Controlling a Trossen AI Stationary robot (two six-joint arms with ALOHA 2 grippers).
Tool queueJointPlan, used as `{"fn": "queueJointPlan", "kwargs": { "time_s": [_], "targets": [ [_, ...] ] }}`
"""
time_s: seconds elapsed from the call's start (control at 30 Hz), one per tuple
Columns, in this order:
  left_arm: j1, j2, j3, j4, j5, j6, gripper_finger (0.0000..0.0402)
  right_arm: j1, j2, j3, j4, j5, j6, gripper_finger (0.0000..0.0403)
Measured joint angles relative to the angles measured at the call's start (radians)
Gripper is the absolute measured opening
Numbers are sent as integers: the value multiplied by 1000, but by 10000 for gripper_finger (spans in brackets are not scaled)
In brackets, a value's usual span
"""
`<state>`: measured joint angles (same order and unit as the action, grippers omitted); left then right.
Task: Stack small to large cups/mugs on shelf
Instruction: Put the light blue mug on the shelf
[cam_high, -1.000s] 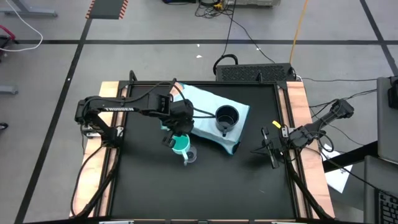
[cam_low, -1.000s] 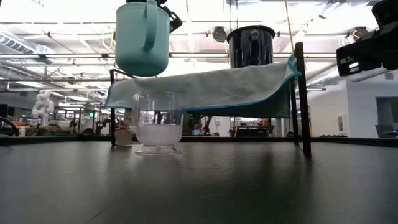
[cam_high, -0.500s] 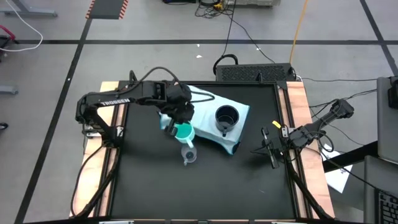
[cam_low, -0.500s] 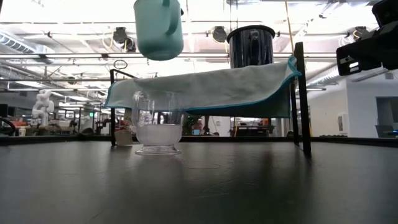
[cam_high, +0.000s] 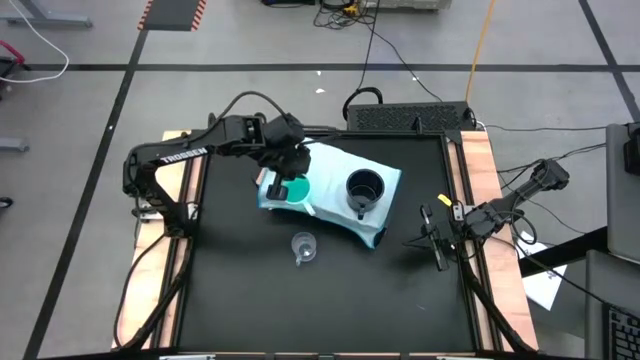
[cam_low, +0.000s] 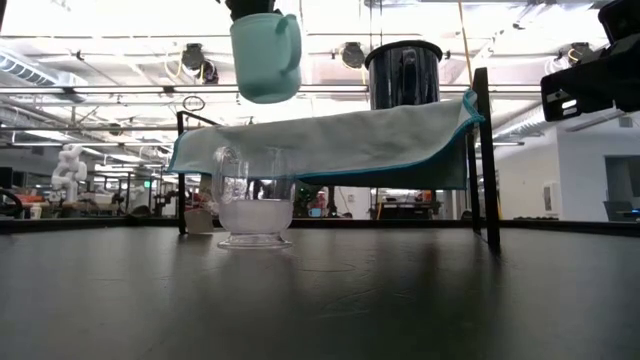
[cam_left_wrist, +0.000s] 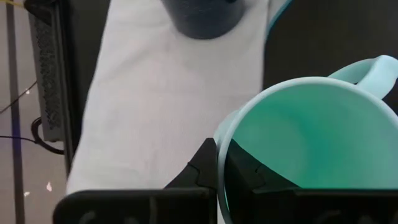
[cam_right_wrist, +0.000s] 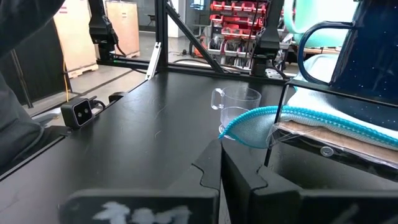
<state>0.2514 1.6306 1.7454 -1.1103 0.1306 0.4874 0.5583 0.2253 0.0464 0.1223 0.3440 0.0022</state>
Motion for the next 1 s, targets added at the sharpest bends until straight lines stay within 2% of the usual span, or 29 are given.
{"fn": "queueJointPlan", "kwargs": {
  "time_s": [0.33,0.63,0.77,1.0],
  "targets": [
    [52,17,2,19,0,7,7,0,0,0,1,0,-13,0],
    [44,70,14,70,7,54,7,-3,0,0,7,0,-15,0],
    [45,103,118,42,7,61,7,-3,0,0,6,1,-15,0],
    [47,175,387,-66,36,60,7,-3,1,-2,1,1,-13,0]
  ]
}}
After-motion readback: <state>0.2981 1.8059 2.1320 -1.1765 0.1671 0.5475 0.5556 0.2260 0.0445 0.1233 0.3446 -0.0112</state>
